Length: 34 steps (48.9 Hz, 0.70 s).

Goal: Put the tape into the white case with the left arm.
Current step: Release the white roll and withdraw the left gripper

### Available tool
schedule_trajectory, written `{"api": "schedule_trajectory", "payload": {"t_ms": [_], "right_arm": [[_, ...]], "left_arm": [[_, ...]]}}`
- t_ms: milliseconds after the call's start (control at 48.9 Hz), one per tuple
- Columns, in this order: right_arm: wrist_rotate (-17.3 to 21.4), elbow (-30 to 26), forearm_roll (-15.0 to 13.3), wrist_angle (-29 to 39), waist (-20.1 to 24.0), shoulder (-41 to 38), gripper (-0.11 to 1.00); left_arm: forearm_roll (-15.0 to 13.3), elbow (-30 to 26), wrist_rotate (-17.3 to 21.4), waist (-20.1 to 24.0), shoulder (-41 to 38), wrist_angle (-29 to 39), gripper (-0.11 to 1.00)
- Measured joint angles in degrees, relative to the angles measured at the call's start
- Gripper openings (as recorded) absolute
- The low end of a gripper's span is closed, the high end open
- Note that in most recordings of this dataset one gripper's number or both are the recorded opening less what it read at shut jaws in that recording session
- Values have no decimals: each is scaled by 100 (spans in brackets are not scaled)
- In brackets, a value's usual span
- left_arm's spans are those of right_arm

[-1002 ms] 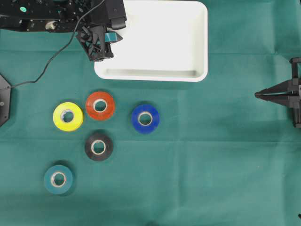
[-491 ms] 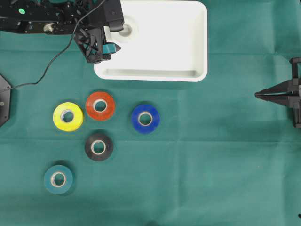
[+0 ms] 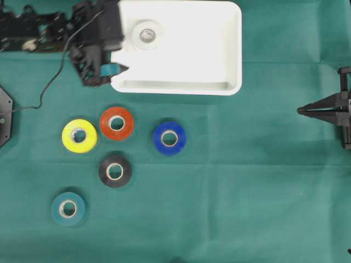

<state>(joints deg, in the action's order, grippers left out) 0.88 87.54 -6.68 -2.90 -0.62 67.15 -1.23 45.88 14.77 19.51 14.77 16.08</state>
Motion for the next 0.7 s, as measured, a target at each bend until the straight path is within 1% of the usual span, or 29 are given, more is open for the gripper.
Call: {"api": "schedule_trajectory", "payload": {"t_ms": [184,348,532,634,696], "right_arm": [[0,0,0,0,0,-9,-10],[0,0,0,9,0,-9,-10],[0,0,0,0,0,-9,-10],[0,0,0,0,0,-9,-10],[0,0,0,0,0,-9,-10]], "left_arm": [[-9,747,-141,-132,967,62,96],[-9,1187,-255,-158,1644,211,96],[-18,1450,-264,-264,1960,343,96],[-9,1512,-281,-457,1995,352,96],[-18,1547,-334,-677,1995,352,95]]}}
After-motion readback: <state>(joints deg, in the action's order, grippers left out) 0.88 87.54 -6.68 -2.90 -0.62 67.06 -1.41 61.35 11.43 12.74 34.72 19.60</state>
